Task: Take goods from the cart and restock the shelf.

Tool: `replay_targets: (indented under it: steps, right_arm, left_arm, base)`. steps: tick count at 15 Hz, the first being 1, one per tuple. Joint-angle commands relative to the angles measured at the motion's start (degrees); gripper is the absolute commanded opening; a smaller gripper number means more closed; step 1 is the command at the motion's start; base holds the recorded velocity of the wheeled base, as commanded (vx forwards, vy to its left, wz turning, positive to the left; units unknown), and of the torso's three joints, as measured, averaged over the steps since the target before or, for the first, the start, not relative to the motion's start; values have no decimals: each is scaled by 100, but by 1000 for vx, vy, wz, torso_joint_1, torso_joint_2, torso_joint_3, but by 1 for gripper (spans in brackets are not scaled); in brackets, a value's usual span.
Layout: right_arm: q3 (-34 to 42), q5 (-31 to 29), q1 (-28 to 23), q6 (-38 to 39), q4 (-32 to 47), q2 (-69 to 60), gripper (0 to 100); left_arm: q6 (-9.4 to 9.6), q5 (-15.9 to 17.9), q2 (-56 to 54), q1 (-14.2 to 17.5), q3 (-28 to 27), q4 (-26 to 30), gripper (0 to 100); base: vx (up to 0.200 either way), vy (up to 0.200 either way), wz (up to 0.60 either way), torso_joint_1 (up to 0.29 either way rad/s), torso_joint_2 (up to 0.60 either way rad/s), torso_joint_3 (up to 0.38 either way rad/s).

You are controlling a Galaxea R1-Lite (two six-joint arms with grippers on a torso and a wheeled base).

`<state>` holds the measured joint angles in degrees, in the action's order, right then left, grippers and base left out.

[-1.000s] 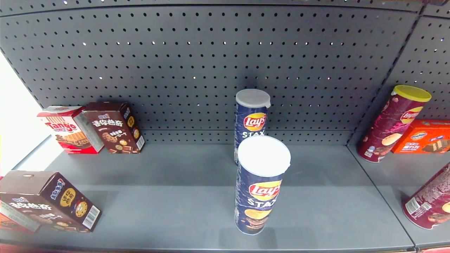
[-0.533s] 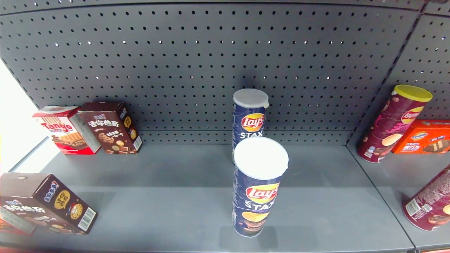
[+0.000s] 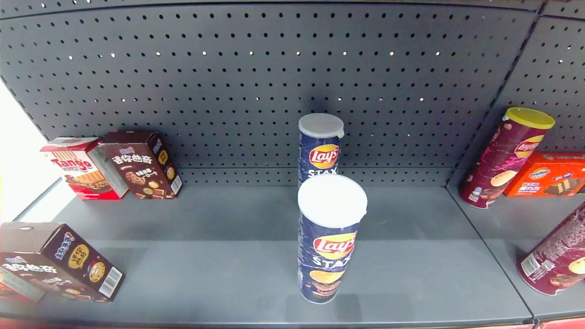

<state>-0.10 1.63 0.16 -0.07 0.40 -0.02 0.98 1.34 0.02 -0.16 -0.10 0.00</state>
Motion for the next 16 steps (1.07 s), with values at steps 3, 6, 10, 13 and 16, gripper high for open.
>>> replay_targets:
  steps: [3, 6, 10, 13, 16]
  right_arm:
    - [1, 4, 2, -1, -5, 2, 100]
    - [1, 4, 2, -1, -5, 2, 100]
    - [1, 4, 2, -1, -5, 2, 100]
    - [1, 4, 2, -1, -5, 2, 100]
    - [1, 4, 2, -1, -5, 2, 100]
  left_arm:
    - [8, -2, 6, -2, 1, 0, 100]
    - [-1, -2, -2, -2, 1, 0, 100]
    - [8, 7, 6, -2, 1, 0, 100]
    - [-1, -2, 6, -2, 1, 0, 100]
    - [-1, -2, 6, -2, 1, 0, 100]
  base:
    - [0, 0, 0, 0, 0, 0]
    - [-133, 0, 0, 6, 0, 2]
    - [-50, 0, 0, 4, 3, -1]
    - [-67, 0, 0, 2, 1, 1]
    - [0, 0, 0, 0, 0, 0]
